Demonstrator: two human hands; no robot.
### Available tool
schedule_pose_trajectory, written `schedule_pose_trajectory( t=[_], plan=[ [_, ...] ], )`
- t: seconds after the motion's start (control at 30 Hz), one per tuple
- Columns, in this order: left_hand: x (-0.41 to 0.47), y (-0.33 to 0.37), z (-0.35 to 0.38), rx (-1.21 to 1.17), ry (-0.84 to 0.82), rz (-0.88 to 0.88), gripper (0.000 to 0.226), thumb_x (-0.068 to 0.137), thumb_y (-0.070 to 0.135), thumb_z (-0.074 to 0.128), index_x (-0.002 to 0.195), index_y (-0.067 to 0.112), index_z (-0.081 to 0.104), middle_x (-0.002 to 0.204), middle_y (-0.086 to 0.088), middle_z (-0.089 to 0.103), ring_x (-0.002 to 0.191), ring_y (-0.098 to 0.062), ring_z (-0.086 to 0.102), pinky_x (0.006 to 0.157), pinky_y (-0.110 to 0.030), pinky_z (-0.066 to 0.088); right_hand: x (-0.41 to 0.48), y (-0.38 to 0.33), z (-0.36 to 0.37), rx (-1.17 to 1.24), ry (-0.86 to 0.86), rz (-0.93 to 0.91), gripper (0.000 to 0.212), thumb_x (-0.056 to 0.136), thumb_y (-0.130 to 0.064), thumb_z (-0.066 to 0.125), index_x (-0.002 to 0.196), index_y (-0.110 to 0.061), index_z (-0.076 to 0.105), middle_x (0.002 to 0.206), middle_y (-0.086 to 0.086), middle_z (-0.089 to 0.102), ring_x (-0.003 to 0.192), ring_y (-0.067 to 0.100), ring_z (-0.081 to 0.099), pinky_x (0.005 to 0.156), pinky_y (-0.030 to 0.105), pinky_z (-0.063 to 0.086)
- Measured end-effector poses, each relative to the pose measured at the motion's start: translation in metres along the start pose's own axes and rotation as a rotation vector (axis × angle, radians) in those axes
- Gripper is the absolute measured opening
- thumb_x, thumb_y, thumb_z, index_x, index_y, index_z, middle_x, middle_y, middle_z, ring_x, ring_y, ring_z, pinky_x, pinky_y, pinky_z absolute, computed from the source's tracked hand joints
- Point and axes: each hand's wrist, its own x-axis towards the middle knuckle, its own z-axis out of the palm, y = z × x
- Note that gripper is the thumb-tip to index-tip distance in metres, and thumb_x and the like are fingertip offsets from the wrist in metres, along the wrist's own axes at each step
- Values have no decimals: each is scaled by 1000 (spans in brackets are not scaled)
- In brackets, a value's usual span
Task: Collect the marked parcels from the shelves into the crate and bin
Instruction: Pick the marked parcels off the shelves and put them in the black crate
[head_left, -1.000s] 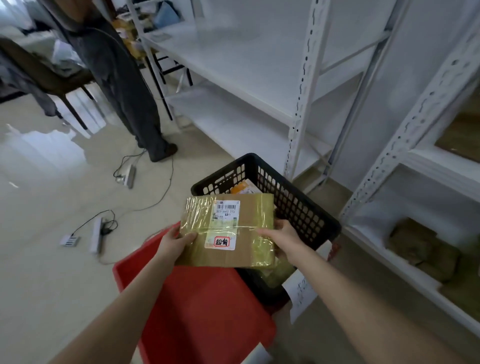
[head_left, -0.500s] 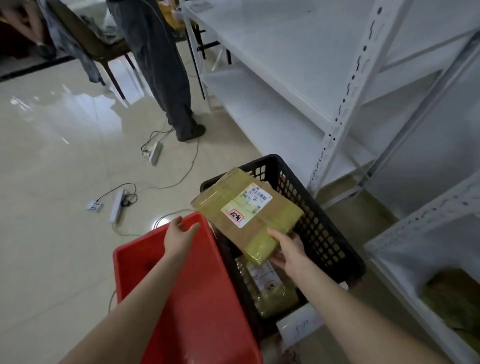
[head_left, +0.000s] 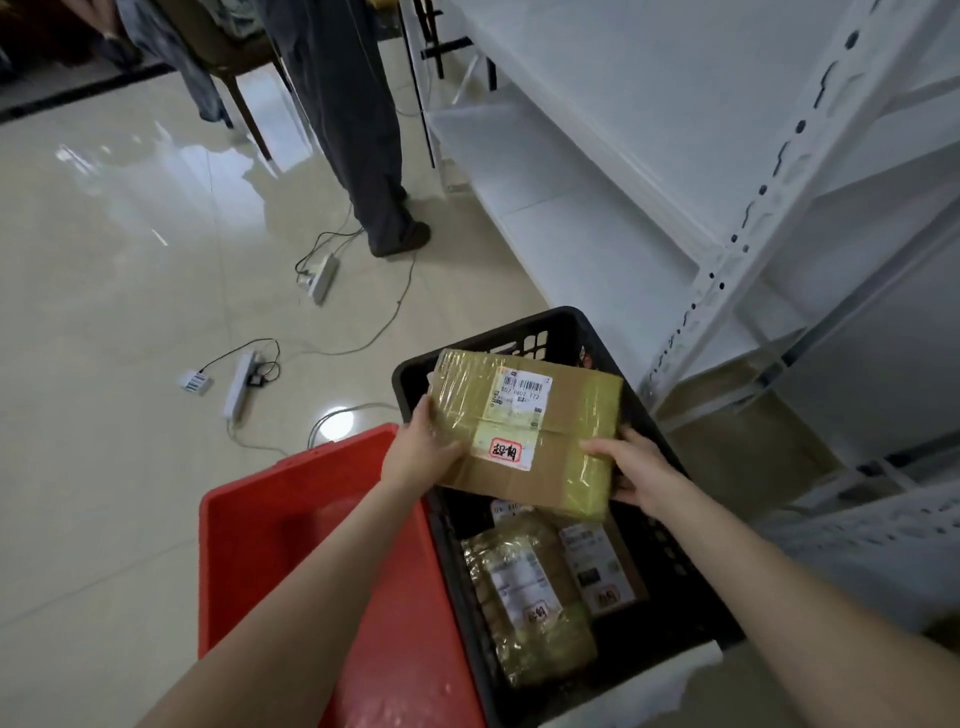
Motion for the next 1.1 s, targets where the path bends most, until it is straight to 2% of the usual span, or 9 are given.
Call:
schedule_pose_trajectory(
  t=[0.1,0.2,0.37,0.47,0.6,0.7,0.83,1.0,1.1],
  plan=[
    [16,8,22,45,0,-46,89,83,41,66,152,29,10,139,-14,42,119,-33,53,91,-39,47,32,-7,2,-276,131,-84,39,87,-20,67,125,-16,56,115,8,65,101,26,62,91,44,51],
    [26,13,44,-33,-16,-117,88,86,34,64,151,31,6,140,-18,37,117,-37,53,95,-43,47,58,-17,7,-683,270,-156,36,90,-33,62,123,-20,55,116,6,64,100,27,62,87,41,51],
    [41,8,77,-140,-32,-209,100,86,27,66,152,22,-8,143,-24,28,123,-41,46,103,-48,43,93,-26,31,-977,414,-229,55,93,-33,57,141,-19,33,130,12,52,112,36,56,87,45,51],
    [53,5,94,-154,-33,-247,102,85,25,67,152,17,-9,147,-25,21,131,-41,37,108,-48,36,114,-18,46,-1014,309,-266,80,90,-32,62,153,-26,13,154,15,23,130,36,43,94,44,46],
    [70,-12,110,-32,-103,-201,95,84,26,68,152,15,2,154,-25,10,135,-42,34,108,-48,37,138,0,48,-1136,131,-308,94,82,-47,69,153,-31,10,160,11,-5,147,35,8,116,50,23],
    [67,-21,120,172,-141,-29,88,82,26,70,149,17,14,157,-19,3,141,-41,23,109,-50,36,133,10,44,-1386,80,-372,111,70,-65,69,153,-34,2,159,11,-16,146,34,-12,118,51,2],
    [64,-22,132,530,-168,156,99,82,15,72,152,25,3,159,-14,-8,147,-34,-1,116,-49,17,127,28,41,-1681,86,-450,129,62,-72,70,148,-35,-18,151,15,-33,140,36,-29,115,55,-11],
    [71,-21,139,601,-160,180,98,84,8,68,152,27,-1,159,-12,-15,147,-33,-8,117,-48,14,136,21,37,-1719,186,-498,103,79,-52,68,151,-37,-4,156,14,-26,143,37,-23,116,57,-7],
    [71,-19,135,589,-161,172,97,85,7,66,152,27,-1,159,-11,-14,147,-32,-6,117,-47,13,134,12,38,-1674,192,-469,98,80,-52,68,152,-35,3,159,14,-17,144,37,-18,117,55,-5]
  ],
)
